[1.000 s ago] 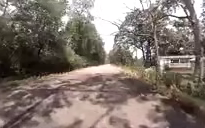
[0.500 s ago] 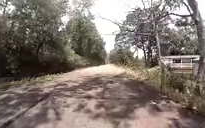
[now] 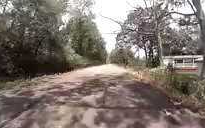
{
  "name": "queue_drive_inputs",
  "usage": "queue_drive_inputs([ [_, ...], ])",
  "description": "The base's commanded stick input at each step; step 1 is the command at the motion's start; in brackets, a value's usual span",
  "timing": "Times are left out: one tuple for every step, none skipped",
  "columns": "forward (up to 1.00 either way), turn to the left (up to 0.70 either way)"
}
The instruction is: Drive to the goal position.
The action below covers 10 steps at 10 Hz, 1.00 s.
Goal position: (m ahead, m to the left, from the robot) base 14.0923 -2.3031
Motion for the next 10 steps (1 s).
queue_drive_inputs([
  [0.7,0.0],
  [0.7,0.0],
  [0.7,0.0],
  [0.7,-0.15],
  [0.7,-0.35],
  [0.7,-0.13],
  [0.7,0.0],
  [0.7,0.0],
  [0.7,0.0],
  [0.7,0.0],
])
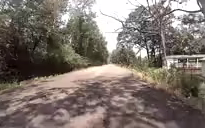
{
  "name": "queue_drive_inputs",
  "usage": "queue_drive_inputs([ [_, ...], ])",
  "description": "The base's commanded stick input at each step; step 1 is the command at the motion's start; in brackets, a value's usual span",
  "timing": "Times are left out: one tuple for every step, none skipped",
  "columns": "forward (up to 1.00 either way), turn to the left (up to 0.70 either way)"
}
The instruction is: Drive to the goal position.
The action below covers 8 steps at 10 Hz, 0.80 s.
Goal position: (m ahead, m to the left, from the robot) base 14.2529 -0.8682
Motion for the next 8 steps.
queue_drive_inputs([
  [0.7,0.0],
  [0.7,0.0],
  [0.7,0.0],
  [0.7,0.0],
  [0.7,0.0],
  [0.7,0.0],
  [0.7,0.0],
  [0.7,0.0],
])
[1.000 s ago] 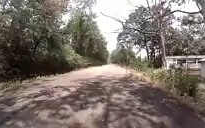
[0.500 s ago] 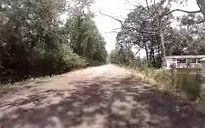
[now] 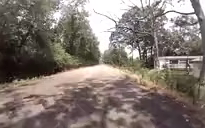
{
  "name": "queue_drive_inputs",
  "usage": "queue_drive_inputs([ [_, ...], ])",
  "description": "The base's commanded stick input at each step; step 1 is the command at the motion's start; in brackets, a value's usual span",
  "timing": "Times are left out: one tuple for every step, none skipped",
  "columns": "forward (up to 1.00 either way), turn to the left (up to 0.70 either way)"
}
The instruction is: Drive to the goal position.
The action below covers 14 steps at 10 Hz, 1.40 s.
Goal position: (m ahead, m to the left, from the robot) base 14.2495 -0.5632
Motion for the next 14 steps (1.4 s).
queue_drive_inputs([
  [0.7,0.0],
  [0.7,0.0],
  [0.7,0.0],
  [0.7,0.0],
  [0.7,0.0],
  [0.7,0.0],
  [0.7,0.0],
  [0.7,0.0],
  [0.7,0.0],
  [0.7,0.0],
  [0.7,0.0],
  [0.7,0.0],
  [0.7,0.0],
  [0.7,0.0],
])
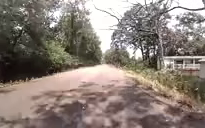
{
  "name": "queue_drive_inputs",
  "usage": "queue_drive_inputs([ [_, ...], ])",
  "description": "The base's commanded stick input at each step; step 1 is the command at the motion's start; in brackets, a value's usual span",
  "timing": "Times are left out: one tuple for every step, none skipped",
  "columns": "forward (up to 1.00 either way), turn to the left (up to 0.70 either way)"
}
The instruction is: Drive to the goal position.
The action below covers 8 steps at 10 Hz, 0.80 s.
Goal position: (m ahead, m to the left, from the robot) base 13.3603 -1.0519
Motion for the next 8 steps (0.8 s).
queue_drive_inputs([
  [0.7,0.0],
  [0.7,0.0],
  [0.7,0.0],
  [0.7,0.0],
  [0.7,0.0],
  [0.7,0.0],
  [0.7,0.0],
  [0.7,0.0],
])
